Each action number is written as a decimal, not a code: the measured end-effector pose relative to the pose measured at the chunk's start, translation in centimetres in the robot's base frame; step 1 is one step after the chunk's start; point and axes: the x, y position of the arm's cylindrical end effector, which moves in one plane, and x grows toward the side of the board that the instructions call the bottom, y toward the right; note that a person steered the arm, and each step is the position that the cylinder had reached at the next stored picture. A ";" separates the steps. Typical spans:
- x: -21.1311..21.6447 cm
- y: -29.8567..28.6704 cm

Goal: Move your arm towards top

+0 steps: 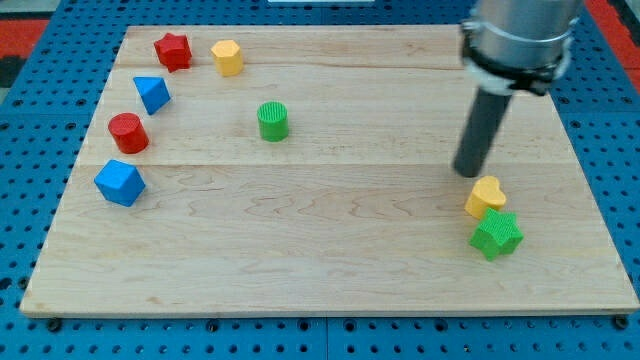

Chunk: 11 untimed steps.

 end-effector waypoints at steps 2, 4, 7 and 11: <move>1.5 -0.7; -1.1 -4.6; -1.1 -4.7; -8.6 -3.9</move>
